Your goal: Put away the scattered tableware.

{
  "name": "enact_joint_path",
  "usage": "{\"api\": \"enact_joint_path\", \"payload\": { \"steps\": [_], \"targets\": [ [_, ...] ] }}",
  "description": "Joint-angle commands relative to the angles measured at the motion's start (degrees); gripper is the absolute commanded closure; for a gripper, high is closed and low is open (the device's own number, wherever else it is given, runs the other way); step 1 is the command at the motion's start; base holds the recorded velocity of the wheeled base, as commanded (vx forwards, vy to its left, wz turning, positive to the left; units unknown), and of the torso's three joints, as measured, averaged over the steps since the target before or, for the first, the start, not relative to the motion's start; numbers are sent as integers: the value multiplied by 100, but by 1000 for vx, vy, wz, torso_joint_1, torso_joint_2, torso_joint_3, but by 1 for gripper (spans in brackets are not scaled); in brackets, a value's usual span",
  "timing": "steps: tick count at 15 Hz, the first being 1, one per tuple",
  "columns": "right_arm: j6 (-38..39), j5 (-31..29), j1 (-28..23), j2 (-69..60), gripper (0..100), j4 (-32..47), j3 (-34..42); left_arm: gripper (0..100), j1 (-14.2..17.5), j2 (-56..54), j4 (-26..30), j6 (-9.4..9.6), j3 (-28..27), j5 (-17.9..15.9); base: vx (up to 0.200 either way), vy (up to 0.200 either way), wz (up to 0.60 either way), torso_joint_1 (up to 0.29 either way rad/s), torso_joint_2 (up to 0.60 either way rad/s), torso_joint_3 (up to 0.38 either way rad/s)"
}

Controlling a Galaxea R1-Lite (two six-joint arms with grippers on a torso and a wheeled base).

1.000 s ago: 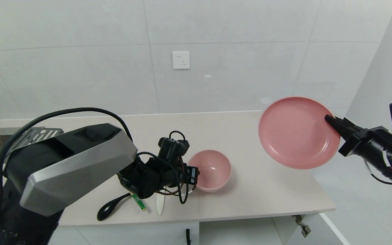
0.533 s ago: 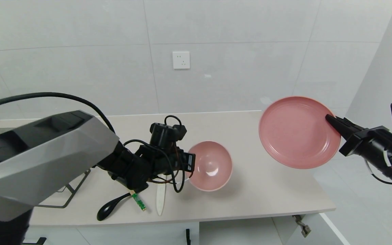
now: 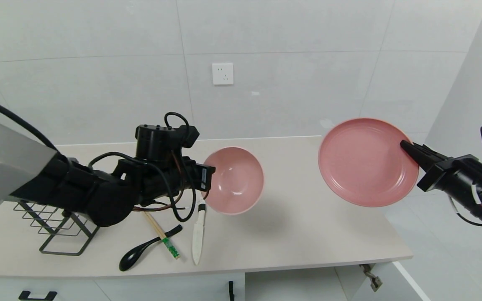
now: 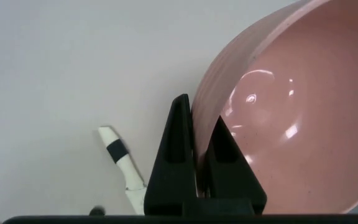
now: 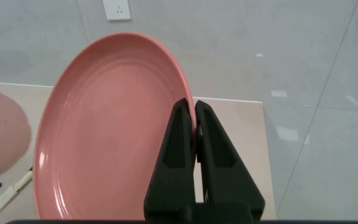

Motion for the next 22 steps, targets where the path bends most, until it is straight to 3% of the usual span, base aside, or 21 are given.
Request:
{"api": "enact_joint_path", "payload": {
  "steps": [1, 4, 7, 9, 13, 16, 17, 19, 20, 21, 22],
  "targets": [
    [-1, 1, 2, -5, 100, -8, 8, 100, 42, -1056, -5, 32, 587, -122, 0, 0, 0, 0, 0, 0],
    [-1, 1, 11, -49, 100, -8, 17, 100, -2, -1996, -14, 155, 1440, -131, 0, 0, 0, 0, 0, 0],
    [-1, 1, 11, -67, 100, -8, 43, 100, 50, -2717, -75, 647, 2099, -104, 0, 0, 0, 0, 0, 0],
    [-1, 1, 11, -76, 100, -8, 43, 100, 42, -3420, -66, 814, 2600, -104, 0, 0, 0, 0, 0, 0],
    [-54, 1, 99, -67, 100, -8, 61, 100, 42, -4325, 215, 744, 2995, -148, 0, 0, 0, 0, 0, 0],
    [-71, 1, 248, -67, 100, -8, 245, 100, 261, -4563, 189, 568, 3347, -148, 0, 0, 0, 0, 0, 0],
    [-71, 1, 257, -76, 100, -8, 245, 100, 296, -4651, 180, 129, 3408, -148, 0, 0, 0, 0, 0, 0],
    [-71, 1, 266, -76, 100, -8, 263, 100, 279, -4853, 180, -1260, 3426, -166, 0, 0, 0, 0, 0, 0],
    [-71, 1, 275, -67, 100, -8, 298, 100, 253, -4879, 189, -1682, 3435, -183, 0, 0, 0, 0, 0, 0],
    [-71, 1, 319, -67, 100, -8, 324, 100, 226, -4897, 145, -1937, 3505, -245, 0, 0, 0, 0, 0, 0],
    [-71, 1, 380, -76, 100, -8, 342, 100, 226, -4976, 74, -1946, 3593, -438, 0, 0, 0, 0, 0, 0]
  ]
}}
